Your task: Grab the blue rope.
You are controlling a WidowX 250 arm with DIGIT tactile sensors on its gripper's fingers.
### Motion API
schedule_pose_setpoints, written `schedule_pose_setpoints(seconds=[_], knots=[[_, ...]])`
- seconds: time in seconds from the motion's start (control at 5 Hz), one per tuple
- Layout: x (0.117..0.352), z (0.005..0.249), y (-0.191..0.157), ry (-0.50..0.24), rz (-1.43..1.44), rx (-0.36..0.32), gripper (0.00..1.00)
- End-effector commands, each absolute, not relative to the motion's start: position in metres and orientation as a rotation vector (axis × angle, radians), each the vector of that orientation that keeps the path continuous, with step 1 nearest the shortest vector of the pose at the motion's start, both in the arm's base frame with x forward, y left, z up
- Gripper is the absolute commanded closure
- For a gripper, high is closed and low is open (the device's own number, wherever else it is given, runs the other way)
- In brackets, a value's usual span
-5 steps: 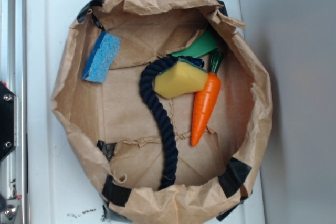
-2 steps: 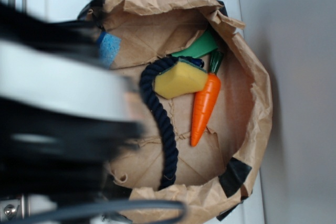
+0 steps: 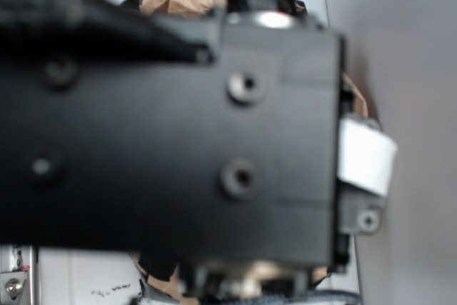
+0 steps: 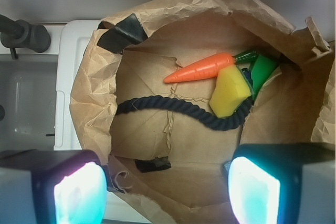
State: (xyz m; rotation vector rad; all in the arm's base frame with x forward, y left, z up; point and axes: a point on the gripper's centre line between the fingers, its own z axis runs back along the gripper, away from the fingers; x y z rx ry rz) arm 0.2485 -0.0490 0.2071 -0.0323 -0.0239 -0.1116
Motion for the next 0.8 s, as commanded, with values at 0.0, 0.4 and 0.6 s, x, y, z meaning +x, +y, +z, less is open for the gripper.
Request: schedule_pose_setpoints(seconds=[0.0, 0.4, 0.6], knots=[[0.252, 0.224, -0.049, -0.090, -0.106, -0.038, 0.00], [0.280, 0.185, -0.042, -0.159, -0.516, -0.014, 0.00], [0.287, 0.173, -0.018, -0.143, -0.656, -0.050, 0.00]])
